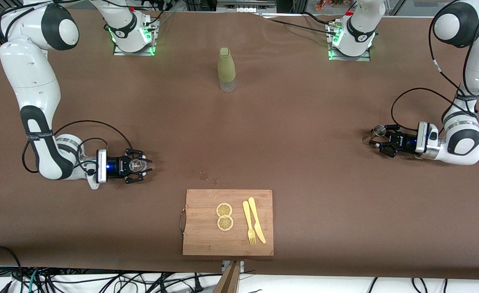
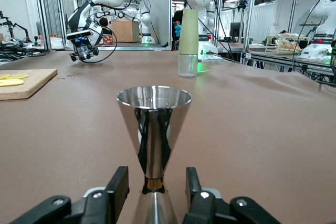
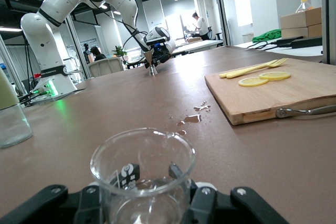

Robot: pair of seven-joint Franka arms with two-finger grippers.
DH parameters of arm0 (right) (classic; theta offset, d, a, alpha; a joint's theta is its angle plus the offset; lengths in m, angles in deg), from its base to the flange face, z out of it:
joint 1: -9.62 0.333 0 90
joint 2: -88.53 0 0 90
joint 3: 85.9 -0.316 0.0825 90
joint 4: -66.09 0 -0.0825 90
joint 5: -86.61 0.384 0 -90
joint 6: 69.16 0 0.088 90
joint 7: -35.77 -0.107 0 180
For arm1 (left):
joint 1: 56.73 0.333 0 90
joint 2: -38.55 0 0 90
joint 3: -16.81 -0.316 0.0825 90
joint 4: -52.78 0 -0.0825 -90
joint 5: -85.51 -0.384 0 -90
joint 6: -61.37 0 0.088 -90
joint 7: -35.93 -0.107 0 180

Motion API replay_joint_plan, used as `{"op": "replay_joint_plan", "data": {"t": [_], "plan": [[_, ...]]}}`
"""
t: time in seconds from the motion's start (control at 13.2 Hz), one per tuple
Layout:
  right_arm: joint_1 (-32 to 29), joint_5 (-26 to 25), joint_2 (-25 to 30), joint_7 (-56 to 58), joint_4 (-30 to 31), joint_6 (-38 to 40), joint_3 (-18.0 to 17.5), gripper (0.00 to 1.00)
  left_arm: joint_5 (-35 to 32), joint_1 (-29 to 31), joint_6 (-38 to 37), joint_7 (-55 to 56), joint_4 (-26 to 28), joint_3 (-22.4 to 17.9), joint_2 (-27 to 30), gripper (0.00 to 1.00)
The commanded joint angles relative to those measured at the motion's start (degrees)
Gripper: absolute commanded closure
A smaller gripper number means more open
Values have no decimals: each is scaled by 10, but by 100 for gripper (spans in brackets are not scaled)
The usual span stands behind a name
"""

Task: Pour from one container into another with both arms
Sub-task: 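Lift the glass with the right gripper while the left gripper lifts the jigger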

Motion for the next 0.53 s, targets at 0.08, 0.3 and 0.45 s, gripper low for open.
{"op": "replay_joint_plan", "data": {"t": [0.08,0.3,0.45], "plan": [[-1,8,-3,-17,-11,-45,-32,65,-9,-1,-9,-29,2,-2,5,54],[-1,7,-3,-49,-11,-79,-55,65,-9,-1,-9,-29,1,-2,6,58],[-1,7,0,-59,-11,-103,-71,65,-9,-1,-9,-29,1,-2,6,63]]}}
